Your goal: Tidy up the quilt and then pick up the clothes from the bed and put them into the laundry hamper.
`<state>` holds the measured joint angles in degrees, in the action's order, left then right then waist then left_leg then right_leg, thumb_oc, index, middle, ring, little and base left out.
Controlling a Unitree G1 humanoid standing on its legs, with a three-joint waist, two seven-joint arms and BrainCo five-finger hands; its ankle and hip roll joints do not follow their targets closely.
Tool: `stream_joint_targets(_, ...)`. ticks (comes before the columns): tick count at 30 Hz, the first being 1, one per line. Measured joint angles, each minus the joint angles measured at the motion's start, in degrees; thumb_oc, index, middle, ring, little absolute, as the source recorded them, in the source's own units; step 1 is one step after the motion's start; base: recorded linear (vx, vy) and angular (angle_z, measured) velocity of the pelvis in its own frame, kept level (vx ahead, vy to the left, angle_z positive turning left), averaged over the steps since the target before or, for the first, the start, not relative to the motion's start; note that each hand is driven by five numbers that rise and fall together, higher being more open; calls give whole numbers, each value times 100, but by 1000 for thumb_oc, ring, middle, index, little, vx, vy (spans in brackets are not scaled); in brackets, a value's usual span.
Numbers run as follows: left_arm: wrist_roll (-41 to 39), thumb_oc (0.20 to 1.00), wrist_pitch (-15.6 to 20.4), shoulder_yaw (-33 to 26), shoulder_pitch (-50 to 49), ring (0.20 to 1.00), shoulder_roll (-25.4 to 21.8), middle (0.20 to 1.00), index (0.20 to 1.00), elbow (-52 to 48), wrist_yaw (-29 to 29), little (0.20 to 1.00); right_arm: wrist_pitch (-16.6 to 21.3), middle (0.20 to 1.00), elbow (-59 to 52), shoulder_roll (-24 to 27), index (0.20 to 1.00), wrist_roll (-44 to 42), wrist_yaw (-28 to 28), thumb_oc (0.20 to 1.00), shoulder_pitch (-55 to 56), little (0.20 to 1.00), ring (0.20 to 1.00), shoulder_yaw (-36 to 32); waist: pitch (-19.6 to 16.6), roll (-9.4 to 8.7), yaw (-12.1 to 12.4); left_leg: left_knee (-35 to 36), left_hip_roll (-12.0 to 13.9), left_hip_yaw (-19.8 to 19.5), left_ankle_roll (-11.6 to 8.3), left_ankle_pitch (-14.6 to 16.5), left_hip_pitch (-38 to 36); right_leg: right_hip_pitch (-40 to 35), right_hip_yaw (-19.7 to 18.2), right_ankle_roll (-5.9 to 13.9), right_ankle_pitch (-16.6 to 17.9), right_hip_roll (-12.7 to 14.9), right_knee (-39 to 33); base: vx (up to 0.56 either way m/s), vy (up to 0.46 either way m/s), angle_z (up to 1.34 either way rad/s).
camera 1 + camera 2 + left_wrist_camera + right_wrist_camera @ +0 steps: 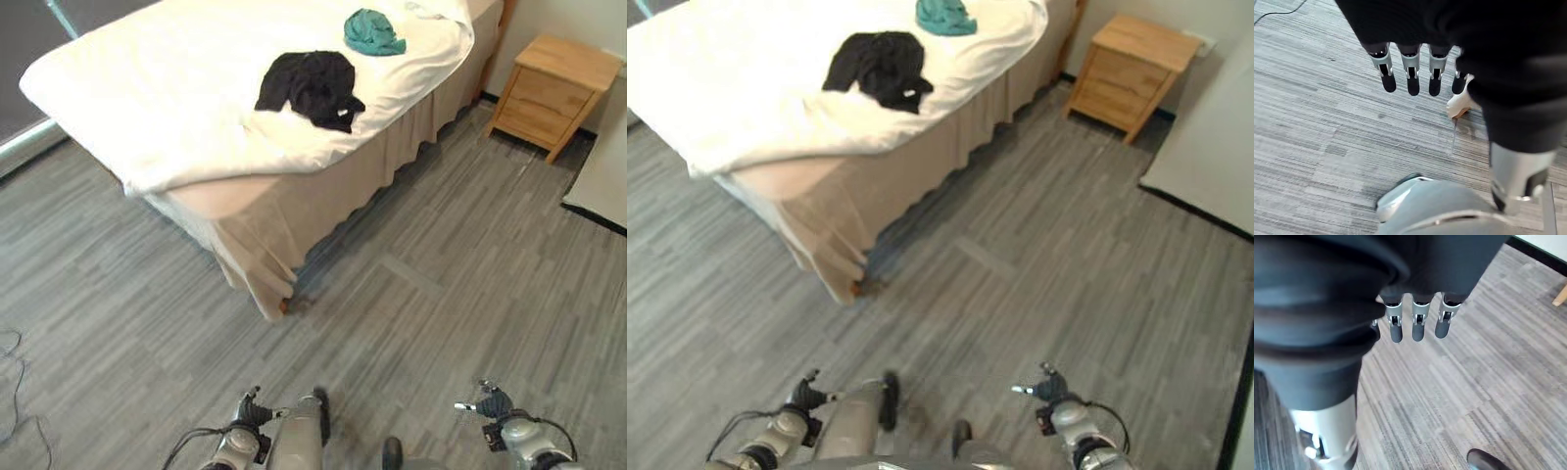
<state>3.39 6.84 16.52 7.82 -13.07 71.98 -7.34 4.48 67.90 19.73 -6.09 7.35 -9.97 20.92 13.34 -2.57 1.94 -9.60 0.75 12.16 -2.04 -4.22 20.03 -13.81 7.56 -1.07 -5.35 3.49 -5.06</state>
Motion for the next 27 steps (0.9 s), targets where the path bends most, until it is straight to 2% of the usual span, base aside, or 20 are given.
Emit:
stream_joint_targets(2,20,1000,-14,-19,-69,1000,29,1000,1000,25,13,1000,27,1000,5,-38,1000,148,-1,1000,103,1000,1000,14,-40,48,-36,462,8,771,120,-14,-127,-378,58,99,-279,-88,23,582,-5,7)
stream_joint_targets(3,19,1000,-29,-207,-234,1000,-72,1000,1000,38,34,1000,5,1000,22,-189,1000,166,5,1000,217,1000,1000,209,-119,-93,2,67,-9,1096,513,222,-294,-845,-27,174,-648,-109,39,531,-30,25)
stream_joint_targets(4,19,1000,-95,-305,-275,1000,-220,1000,1000,100,49,1000,7,1000,24,-381,1000,174,-17,1000,317,1000,1000,270,-220,-320,-16,-27,-55,1131,553,211,-386,-846,-74,211,-708,17,268,527,-32,12)
stream_joint_targets(5,19,1000,-108,-312,-276,1000,-262,1000,1000,142,53,1000,12,1000,35,-468,1000,173,-19,1000,314,1000,1000,212,-284,-427,36,40,-58,1105,624,268,-480,-687,-232,254,-675,-22,530,457,21,22)
stream_joint_targets(8,37,1000,-199,-317,-253,1000,-319,1000,1000,343,72,1000,53,1000,56,-646,1000,333,-28,1000,380,1000,1000,210,-262,-360,48,725,-197,781,765,127,-1348,134,-140,816,-482,-331,2594,349,11,25)
stream_joint_targets(10,195,1000,-227,-241,-142,1000,-319,1000,1000,316,100,1000,57,1000,32,-626,1000,388,-129,1000,447,1000,1000,194,-232,-181,-1,1052,-280,446,731,240,-1731,1122,-69,1350,-217,-422,4424,427,-11,73)
stream_joint_targets(11,236,1000,-233,-228,-96,1000,-282,1000,1000,317,106,1000,24,1000,-5,-586,1000,391,-165,1000,448,1000,1000,163,-148,-16,-101,1254,-343,214,838,328,-2065,1891,38,1229,-247,-305,5569,420,-54,100)
stream_joint_targets(13,243,1000,-226,-119,-168,1000,-259,1000,1000,323,99,1000,23,1000,-8,-570,1000,382,-189,1000,577,1000,1000,64,-212,139,-163,1414,-384,64,773,350,-2420,2219,127,930,-424,26,5221,352,-146,80)
stream_joint_targets(14,245,1000,-239,-22,-140,1000,-253,1000,1000,328,99,1000,33,1000,-8,-522,1000,389,-212,1000,596,1000,1000,-8,-249,283,-211,1434,-390,-183,723,453,-2547,2391,219,680,-560,297,4148,234,-140,76)
stream_joint_targets(15,246,1000,-231,-4,-127,1000,-249,1000,1000,320,96,1000,41,1000,-6,-500,1000,387,-212,1000,604,1000,1000,-17,-279,304,-265,1420,-378,-269,776,477,-2563,2426,173,669,-525,358,3407,480,-407,102)
stream_joint_targets(16,247,1000,-229,69,-92,1000,-290,1000,1000,312,88,1000,45,1000,-12,-509,1000,387,-215,1000,598,1000,1000,-28,-287,277,-288,1418,-393,-428,799,473,-2640,2542,35,790,-442,491,2725,356,-337,88)
stream_joint_targets(17,248,1000,-229,46,-105,1000,-264,1000,1000,280,89,1000,36,1000,40,-520,1000,393,-220,1000,591,1000,1000,-27,-281,315,-286,1416,-389,-592,711,553,-2687,2591,-100,748,-377,513,2278,523,-563,115)
stream_joint_targets(18,249,1000,-220,51,-4,1000,-264,1000,1000,351,76,1000,50,1000,45,-517,1000,394,-227,1000,676,1000,1000,-6,-339,335,-362,1357,-296,-1116,722,641,-2660,2233,-938,655,-199,265,858,166,-228,139)
stream_joint_targets(19,254,1000,-207,106,54,1000,-233,1000,1000,429,58,1000,37,1000,59,-558,1000,390,-221,1000,714,1000,1000,-69,-363,353,-401,1358,-246,-1430,714,616,-2674,2098,-1423,741,145,202,173,275,-350,181)
stream_joint_targets(20,267,1000,-179,119,165,1000,-221,1000,1000,438,41,1000,-34,1000,96,-576,1000,394,-234,1000,728,1000,1000,-15,-351,259,-404,1365,-228,-1622,654,630,-2699,2144,-1816,751,585,197,-10,178,-248,154)
stream_joint_targets(21,278,1000,-175,118,161,1000,-235,1000,1000,391,37,1000,-69,1000,123,-599,1000,399,-247,1000,727,1000,1000,-12,-350,116,-380,1369,-321,-1612,611,626,-2765,2150,-1809,660,986,297,-8,176,-250,147)
stream_joint_targets(23,278,1000,-183,108,71,1000,-338,1000,1000,468,33,1000,-124,1000,160,-762,1000,401,-249,1000,809,1000,1000,-20,-413,-290,-347,1388,-420,-1944,294,883,-3079,1805,-1651,665,1287,486,7,298,-444,122)
stream_joint_targets(24,266,1000,-178,87,-159,1000,-288,1000,1000,470,11,1000,-123,1000,161,-751,1000,400,-249,1000,740,1000,1000,-8,-455,-193,-239,1241,-123,-1696,62,1000,-2997,1717,-1522,681,1525,263,21,360,-507,77)
stream_joint_targets(25,236,1000,-103,-68,-311,1000,-235,1000,1000,446,2,1000,-117,1000,20,-701,1000,399,-250,1000,685,1000,1000,-14,-495,-47,-229,1209,144,-1577,-12,1142,-2927,1731,-1298,541,1383,52,-3,335,-488,54)
stream_joint_targets(27,170,1000,-113,-350,-372,1000,-196,1000,1000,435,-3,1000,-92,1000,-11,-711,1000,399,-263,1000,615,1000,1000,-30,-450,-77,-208,1118,326,-1533,-223,1072,-2924,1677,-1215,406,1406,-111,29,173,-289,43)
